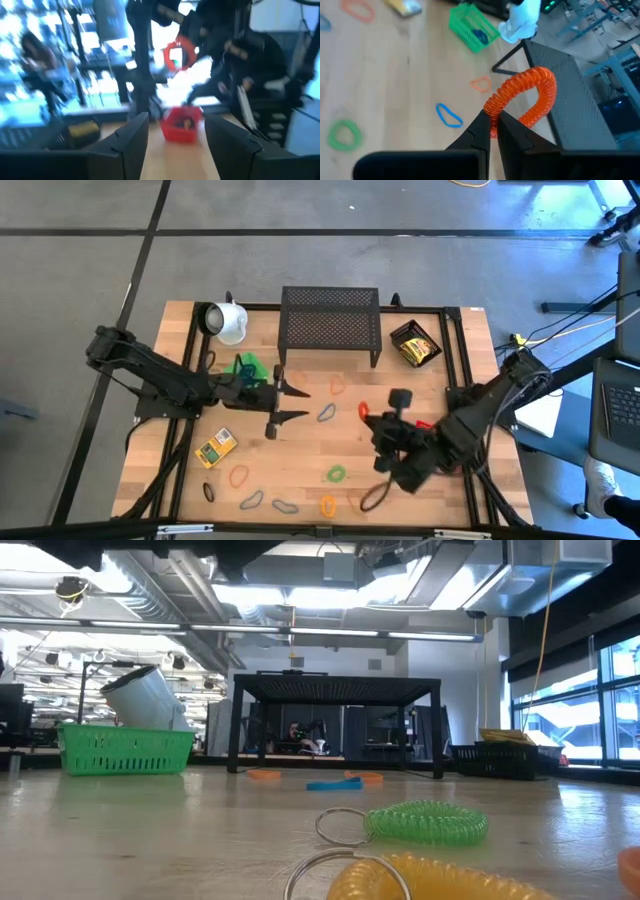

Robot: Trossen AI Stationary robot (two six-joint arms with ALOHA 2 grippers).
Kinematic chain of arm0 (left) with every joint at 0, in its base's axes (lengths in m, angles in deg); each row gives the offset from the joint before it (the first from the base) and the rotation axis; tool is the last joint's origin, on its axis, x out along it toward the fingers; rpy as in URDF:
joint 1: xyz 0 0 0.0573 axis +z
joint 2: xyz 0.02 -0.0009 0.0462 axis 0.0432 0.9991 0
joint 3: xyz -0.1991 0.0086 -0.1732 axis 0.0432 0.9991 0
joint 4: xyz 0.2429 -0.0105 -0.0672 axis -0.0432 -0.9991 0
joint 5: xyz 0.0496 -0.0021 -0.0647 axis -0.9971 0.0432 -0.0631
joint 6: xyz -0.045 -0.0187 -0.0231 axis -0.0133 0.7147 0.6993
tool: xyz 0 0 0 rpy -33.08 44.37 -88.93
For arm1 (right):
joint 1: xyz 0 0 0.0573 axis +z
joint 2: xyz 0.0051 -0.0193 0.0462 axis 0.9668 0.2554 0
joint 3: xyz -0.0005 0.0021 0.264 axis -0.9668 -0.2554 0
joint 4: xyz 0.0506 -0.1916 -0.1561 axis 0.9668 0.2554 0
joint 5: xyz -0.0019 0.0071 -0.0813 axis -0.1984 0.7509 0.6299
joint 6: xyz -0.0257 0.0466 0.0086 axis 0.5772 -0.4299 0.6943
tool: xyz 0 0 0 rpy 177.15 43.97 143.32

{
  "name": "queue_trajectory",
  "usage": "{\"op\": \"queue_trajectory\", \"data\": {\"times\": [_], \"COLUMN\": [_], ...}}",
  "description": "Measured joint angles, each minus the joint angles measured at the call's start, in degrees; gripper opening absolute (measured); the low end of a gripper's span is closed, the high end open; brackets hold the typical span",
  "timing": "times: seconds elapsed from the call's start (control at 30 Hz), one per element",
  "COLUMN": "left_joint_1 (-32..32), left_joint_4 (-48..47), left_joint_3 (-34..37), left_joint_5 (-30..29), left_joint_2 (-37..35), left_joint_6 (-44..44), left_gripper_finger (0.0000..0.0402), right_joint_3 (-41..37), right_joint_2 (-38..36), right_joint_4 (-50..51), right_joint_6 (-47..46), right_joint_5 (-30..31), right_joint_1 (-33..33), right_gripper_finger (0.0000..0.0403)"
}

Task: Pick & Place Office Desk Supplies
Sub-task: Put the orange spring keychain into the green bin

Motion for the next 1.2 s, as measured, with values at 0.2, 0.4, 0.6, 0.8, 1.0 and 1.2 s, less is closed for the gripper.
{"op": "queue_trajectory", "data": {"times": [0.2, 0.4, 0.6, 0.8, 1.0, 1.2], "left_joint_1": [0.0, 0.0, -0.9, -2.7, -3.8, -5.5], "left_joint_4": [12.2, 15.0, 14.9, 15.1, 14.8, 13.9], "left_joint_3": [0.0, -1.2, -4.9, -9.0, -12.6, -12.9], "left_joint_5": [-4.9, -5.1, 0.9, 5.3, 5.9, 11.2], "left_joint_2": [5.9, 11.5, 17.1, 20.0, 21.6, 21.8], "left_joint_6": [-8.3, -11.6, -12.6, -16.1, -16.0, -16.5], "left_gripper_finger": [0.0191, 0.0191, 0.0189, 0.0193, 0.0192, 0.0190], "right_joint_3": [0.0, 0.0, -0.8, -3.4, -4.8, -4.8], "right_joint_2": [-1.8, -2.0, -2.0, -2.0, -2.0, -2.0], "right_joint_4": [-2.8, -10.7, -15.5, -19.7, -23.8, -24.3], "right_joint_6": [14.6, 33.3, 41.6, 45.3, 49.0, 49.2], "right_joint_5": [-8.8, -32.4, -48.4, -58.5, -63.2, -63.3], "right_joint_1": [-6.4, -11.1, -15.2, -18.2, -19.5, -20.0], "right_gripper_finger": [0.0022, 0.0022, 0.0022, 0.0023, 0.0023, 0.0023]}}
